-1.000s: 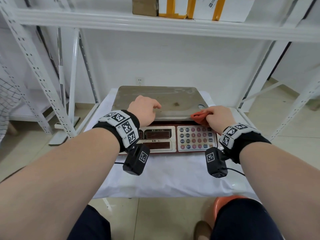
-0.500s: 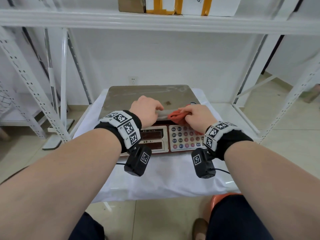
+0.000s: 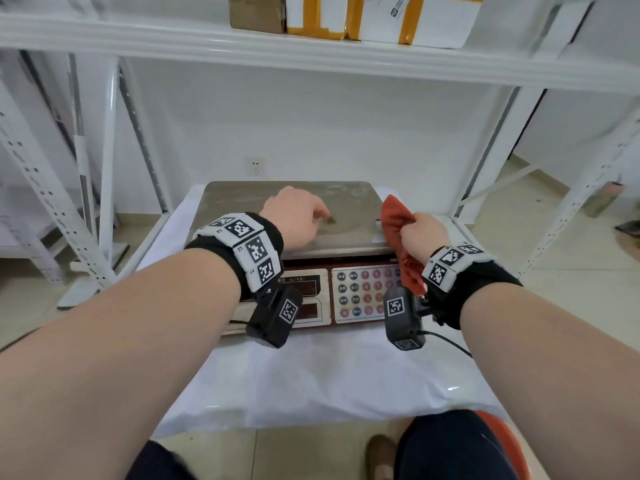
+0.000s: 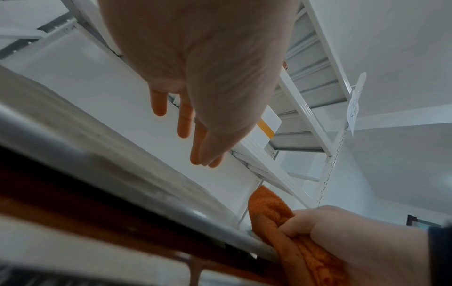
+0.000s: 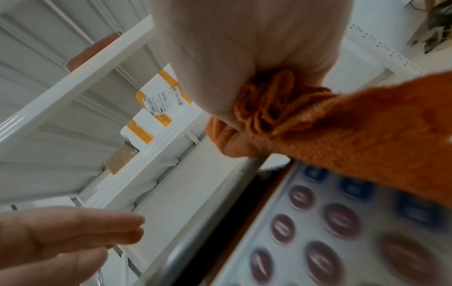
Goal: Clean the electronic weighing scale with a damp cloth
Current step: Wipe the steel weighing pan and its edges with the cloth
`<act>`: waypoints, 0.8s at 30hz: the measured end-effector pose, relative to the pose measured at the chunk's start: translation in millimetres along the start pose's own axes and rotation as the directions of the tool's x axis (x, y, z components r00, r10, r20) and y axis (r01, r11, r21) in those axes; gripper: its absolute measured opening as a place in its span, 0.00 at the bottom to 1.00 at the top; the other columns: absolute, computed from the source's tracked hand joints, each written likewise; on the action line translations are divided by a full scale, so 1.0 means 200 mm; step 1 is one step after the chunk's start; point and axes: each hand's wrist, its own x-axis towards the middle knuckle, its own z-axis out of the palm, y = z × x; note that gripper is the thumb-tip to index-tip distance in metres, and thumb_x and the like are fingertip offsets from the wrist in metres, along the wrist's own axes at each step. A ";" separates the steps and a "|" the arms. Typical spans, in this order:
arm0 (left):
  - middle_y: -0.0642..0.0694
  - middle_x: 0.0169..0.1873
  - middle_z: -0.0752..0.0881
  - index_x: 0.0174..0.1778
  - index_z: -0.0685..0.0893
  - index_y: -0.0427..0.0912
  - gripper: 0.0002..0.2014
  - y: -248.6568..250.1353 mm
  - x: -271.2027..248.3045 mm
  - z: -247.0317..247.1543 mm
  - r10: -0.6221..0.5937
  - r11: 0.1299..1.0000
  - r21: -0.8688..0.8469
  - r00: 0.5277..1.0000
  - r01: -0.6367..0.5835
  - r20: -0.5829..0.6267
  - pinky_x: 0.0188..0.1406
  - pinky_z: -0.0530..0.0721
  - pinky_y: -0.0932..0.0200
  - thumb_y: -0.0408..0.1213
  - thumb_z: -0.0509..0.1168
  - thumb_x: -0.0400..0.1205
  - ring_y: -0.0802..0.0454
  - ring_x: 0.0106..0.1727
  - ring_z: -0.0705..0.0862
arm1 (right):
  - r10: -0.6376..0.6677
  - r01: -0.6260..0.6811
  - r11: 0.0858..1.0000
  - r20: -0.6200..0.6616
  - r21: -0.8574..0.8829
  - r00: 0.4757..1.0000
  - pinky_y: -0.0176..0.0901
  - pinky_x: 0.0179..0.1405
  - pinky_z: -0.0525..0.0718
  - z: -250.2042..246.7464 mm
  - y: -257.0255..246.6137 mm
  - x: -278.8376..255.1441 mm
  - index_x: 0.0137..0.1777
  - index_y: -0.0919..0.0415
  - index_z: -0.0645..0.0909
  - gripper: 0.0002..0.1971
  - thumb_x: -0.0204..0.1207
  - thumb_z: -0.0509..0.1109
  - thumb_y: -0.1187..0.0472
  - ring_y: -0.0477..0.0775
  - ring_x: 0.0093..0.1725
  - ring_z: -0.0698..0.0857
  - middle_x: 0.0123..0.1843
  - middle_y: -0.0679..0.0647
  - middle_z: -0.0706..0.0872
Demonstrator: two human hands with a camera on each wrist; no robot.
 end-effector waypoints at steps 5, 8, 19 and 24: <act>0.51 0.63 0.84 0.66 0.83 0.49 0.18 0.00 0.17 -0.07 0.046 0.999 -0.018 0.999 -0.046 0.004 0.71 0.75 0.53 0.33 0.57 0.83 0.51 0.66 0.80 | 0.128 -0.133 0.991 0.160 0.023 0.979 0.40 0.41 0.81 -0.04 -0.11 0.14 0.70 0.69 0.75 0.18 0.82 0.57 0.68 0.63 0.66 0.80 0.68 0.64 0.80; 0.51 0.63 0.84 0.65 0.83 0.49 0.18 -0.01 0.24 -0.10 0.048 0.999 -0.023 0.999 -0.048 0.005 0.71 0.74 0.55 0.32 0.57 0.83 0.51 0.67 0.79 | 0.120 -0.088 0.981 0.181 -0.173 0.976 0.43 0.60 0.79 -0.03 -0.16 0.22 0.68 0.70 0.77 0.17 0.84 0.55 0.67 0.62 0.67 0.80 0.68 0.63 0.80; 0.50 0.63 0.84 0.66 0.82 0.48 0.18 -0.02 0.22 -0.13 0.088 0.996 -0.019 0.993 -0.086 0.076 0.70 0.75 0.55 0.31 0.57 0.83 0.51 0.66 0.80 | 0.178 -0.155 0.980 0.202 -0.125 0.963 0.40 0.42 0.79 -0.03 -0.16 0.12 0.54 0.63 0.80 0.13 0.78 0.68 0.53 0.59 0.51 0.82 0.47 0.56 0.80; 0.50 0.62 0.85 0.66 0.83 0.47 0.18 -0.11 0.18 -0.16 0.059 0.998 -0.025 0.997 -0.058 0.040 0.69 0.75 0.57 0.32 0.57 0.83 0.51 0.66 0.80 | 0.221 -0.185 0.969 0.243 -0.162 0.945 0.42 0.47 0.88 0.01 -0.16 0.19 0.32 0.63 0.67 0.17 0.82 0.60 0.59 0.63 0.52 0.86 0.53 0.61 0.85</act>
